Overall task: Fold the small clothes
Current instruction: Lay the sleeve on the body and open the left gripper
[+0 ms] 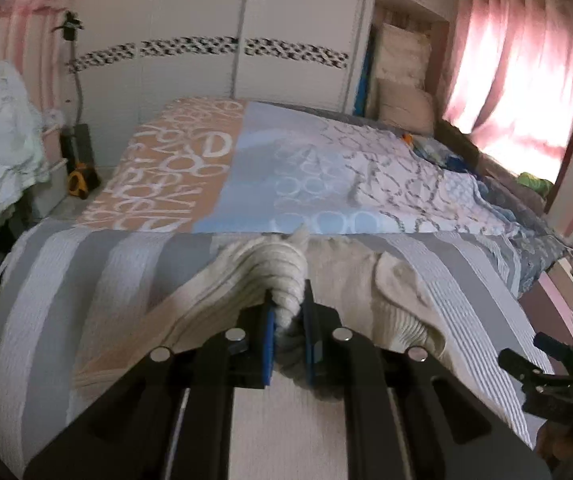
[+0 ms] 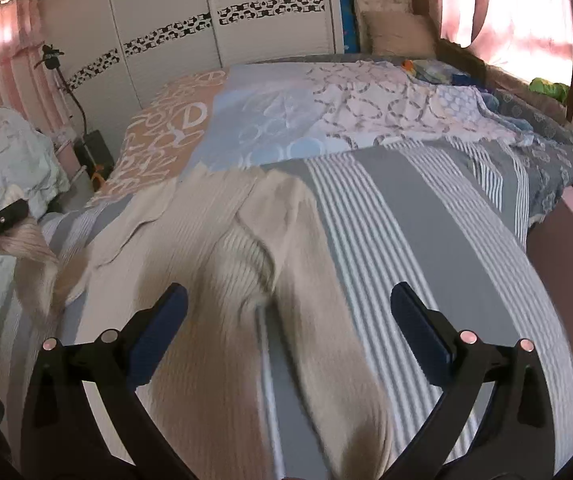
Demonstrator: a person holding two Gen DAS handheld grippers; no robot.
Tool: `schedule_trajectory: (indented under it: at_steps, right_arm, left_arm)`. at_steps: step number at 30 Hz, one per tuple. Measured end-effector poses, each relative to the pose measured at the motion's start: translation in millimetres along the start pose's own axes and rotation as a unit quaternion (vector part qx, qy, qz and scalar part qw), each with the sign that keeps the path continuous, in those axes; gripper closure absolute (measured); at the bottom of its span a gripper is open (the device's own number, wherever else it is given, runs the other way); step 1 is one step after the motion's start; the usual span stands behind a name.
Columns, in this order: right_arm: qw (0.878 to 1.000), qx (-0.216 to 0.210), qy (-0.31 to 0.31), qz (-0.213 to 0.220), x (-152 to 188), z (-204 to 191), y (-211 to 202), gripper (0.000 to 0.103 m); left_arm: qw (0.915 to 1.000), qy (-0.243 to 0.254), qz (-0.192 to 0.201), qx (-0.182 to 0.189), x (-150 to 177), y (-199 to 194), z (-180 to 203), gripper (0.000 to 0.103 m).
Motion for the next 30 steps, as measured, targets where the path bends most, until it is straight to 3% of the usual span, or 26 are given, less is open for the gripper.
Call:
schedule_trajectory:
  at_steps: [5,8,9,11,12,14,18,22,27,30]
  right_arm:
    - [1.000,0.027,-0.008,-0.005,-26,11,34,0.003]
    - [0.999,0.045,-0.003,-0.010,-35,25,51,0.003]
    - [0.999,0.048,-0.002,-0.010,-36,29,54,0.003]
    - [0.998,0.058,-0.002,-0.009,-38,35,57,0.003]
    - [0.998,0.059,-0.002,-0.008,-38,38,57,0.003]
    - [0.998,0.060,0.002,-0.005,-39,42,57,0.003]
    - [0.998,0.058,-0.002,-0.001,-42,39,55,0.003]
    - [0.999,0.054,-0.004,-0.004,-43,33,57,0.003]
    - [0.998,0.034,-0.034,-0.033,-51,3,89,0.003]
    - [0.998,0.025,-0.040,-0.043,-55,-19,116,0.003]
  left_arm:
    - [0.9986,0.031,-0.014,0.040,-23,59,50,0.092]
    - [0.9946,0.054,-0.047,0.075,-20,104,85,0.091]
    - [0.9934,0.060,-0.055,0.081,-15,113,91,0.087]
    - [0.9916,0.073,-0.068,0.082,-10,122,100,0.070]
    - [0.9923,0.071,-0.063,0.079,-9,118,100,0.037]
    - [0.9953,0.053,-0.022,0.078,-17,94,90,0.007]
    - [0.9949,0.033,0.021,0.093,-25,50,56,0.002]
    - [0.9937,-0.004,0.031,0.108,-18,31,17,0.002]
    - [0.9998,-0.002,0.015,0.009,13,36,-31,0.002]
    - [0.9996,-0.012,-0.005,-0.024,37,52,-52,0.002]
Point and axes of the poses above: each gripper's, at about its wrist camera, not at the fingertips, and y roughly the way its jaws point, z to its right, x to its underside, the point moved 7 cm from there along y, roughly the way its jaws point, and after that the axes turned 14 degrees about y, right-handed, at the moved point
